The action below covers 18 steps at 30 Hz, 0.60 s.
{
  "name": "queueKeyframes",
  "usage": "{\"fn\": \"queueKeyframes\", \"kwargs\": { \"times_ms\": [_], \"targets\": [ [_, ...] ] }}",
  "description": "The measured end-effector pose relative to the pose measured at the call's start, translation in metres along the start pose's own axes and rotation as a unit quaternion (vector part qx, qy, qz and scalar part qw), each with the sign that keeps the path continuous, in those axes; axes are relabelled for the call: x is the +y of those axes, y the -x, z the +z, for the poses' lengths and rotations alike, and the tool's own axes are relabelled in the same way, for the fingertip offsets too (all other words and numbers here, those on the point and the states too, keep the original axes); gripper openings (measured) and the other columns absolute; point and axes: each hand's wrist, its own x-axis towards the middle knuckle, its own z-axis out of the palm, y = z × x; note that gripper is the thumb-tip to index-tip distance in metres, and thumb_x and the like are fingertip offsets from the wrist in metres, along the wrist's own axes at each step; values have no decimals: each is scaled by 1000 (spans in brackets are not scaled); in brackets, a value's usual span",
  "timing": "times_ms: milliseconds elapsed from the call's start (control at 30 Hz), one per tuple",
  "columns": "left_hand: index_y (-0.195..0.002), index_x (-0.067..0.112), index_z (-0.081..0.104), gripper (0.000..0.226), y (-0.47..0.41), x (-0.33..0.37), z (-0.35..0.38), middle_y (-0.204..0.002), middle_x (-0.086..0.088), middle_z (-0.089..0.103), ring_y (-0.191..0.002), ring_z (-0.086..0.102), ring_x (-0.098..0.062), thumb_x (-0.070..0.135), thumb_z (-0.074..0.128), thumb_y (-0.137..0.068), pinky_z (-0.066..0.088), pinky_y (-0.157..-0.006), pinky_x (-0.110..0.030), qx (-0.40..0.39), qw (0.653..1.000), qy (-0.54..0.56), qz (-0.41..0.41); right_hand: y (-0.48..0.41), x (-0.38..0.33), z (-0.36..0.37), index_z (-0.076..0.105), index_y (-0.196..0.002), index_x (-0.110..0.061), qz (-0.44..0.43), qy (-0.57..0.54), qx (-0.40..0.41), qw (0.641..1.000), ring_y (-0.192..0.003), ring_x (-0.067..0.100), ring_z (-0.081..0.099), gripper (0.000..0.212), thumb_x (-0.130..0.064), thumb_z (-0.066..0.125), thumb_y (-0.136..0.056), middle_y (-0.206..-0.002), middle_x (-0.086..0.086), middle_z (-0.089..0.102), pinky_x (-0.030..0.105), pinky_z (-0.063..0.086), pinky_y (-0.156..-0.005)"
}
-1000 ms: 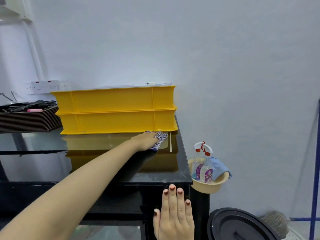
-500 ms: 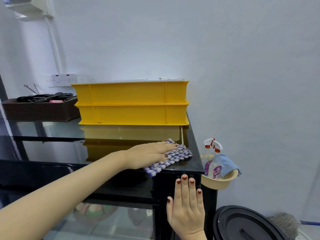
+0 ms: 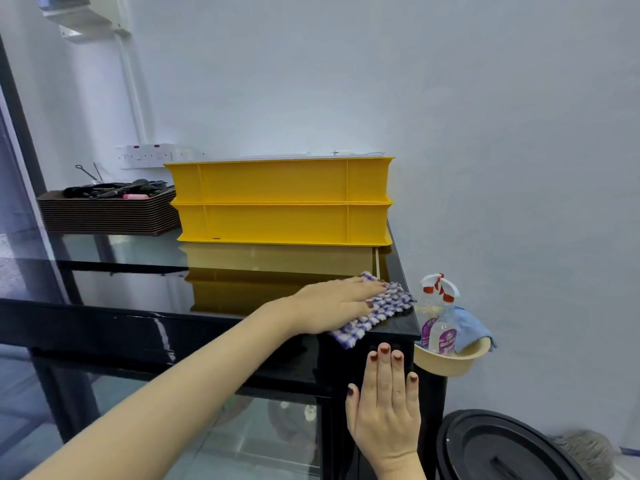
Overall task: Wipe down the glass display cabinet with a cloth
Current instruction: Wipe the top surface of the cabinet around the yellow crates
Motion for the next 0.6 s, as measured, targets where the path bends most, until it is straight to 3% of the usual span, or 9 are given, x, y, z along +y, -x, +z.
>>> {"fn": "queueKeyframes", "kwargs": {
  "times_ms": [100,167,267,367,467,600],
  "targets": [
    [-147,35,22,46,28,-4,-1,-153,18,20,-132,8,12,30,31,-102,7,-101,-8,23,999,-8,35,1,1,0,9,-148,2,1,-9,0,1000,-146,28,4,58,-29,20,-100,-158,17,3,42,5,-118],
    [-146,39,24,45,48,-16,0,-150,23,23,-127,10,17,39,30,-101,11,-100,-8,73,996,-45,13,1,1,-1,11,-148,2,-4,-14,-3,1000,-146,29,6,58,-28,22,-100,-158,17,4,43,6,-118],
    [-138,36,43,44,76,-29,8,-142,20,41,-132,32,5,46,31,-98,27,-98,-15,212,969,-106,-66,3,6,-3,14,-148,1,-19,-45,-3,999,-146,28,8,57,-26,26,-99,-158,16,6,42,8,-118],
    [-110,14,70,45,86,-22,28,-110,0,70,-102,66,-17,38,39,-87,47,-84,-25,367,913,-168,-64,2,21,-9,13,-149,-2,-49,-100,-7,994,-146,24,11,55,-20,29,-99,-159,11,6,39,11,-118],
    [-101,5,72,42,82,-15,47,-100,-7,71,-91,68,-24,32,43,-87,48,-80,-31,440,876,-186,-72,-6,49,-19,12,-150,-6,-99,-183,-6,978,-146,22,14,54,-18,29,-99,-159,7,7,38,18,-116],
    [-109,1,68,48,78,-8,70,-106,-11,69,-98,65,-28,34,34,-98,38,-94,-34,500,840,-193,-89,-51,83,-30,17,-150,-16,32,-352,0,936,-146,18,14,52,-17,29,-100,-158,-6,13,34,18,-118]
  ]
}}
